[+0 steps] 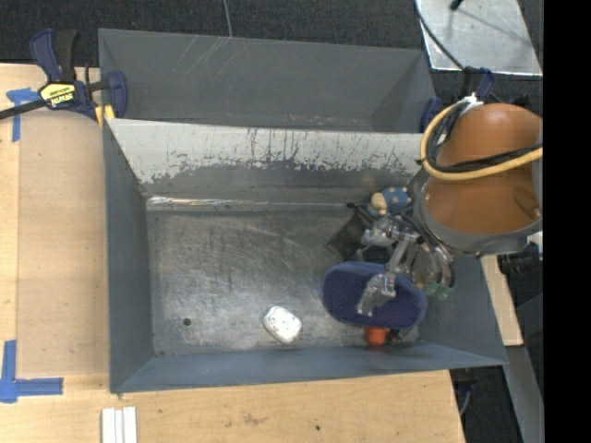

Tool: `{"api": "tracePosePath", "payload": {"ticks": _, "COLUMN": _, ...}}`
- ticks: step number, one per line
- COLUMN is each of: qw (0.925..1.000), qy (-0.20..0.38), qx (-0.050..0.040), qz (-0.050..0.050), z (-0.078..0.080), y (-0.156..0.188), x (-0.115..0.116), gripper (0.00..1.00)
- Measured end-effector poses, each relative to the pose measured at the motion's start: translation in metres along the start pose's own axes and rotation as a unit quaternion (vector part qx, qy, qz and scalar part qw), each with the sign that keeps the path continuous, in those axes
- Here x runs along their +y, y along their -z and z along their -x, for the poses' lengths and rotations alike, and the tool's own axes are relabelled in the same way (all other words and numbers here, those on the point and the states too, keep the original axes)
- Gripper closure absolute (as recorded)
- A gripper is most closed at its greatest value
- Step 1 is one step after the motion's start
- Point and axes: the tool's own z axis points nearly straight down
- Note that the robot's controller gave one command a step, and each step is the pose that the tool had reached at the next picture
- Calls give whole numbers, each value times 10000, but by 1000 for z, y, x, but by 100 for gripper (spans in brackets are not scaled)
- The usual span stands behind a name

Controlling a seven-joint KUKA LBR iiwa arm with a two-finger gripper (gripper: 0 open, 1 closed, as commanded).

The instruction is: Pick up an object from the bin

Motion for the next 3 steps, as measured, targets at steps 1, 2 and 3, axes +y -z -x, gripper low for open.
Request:
{"api": "tracePosePath", "payload": {"ticks": 1, "qw": 9994, "qy": -336, "qx": -37, "qz": 4, "z": 14, "y": 66, "x": -22, "gripper": 0}}
{"api": "tracePosePath", "payload": {"ticks": 2, "qw": 9999, "qy": -156, "qx": 38, "qz": -7, "z": 10, "y": -91, "x": -3, "gripper": 0}}
{"api": "tracePosePath", "payload": {"ticks": 3, "qw": 9999, "qy": -102, "qx": -47, "qz": 59, "z": 28, "y": -136, "x": -31, "gripper": 0}}
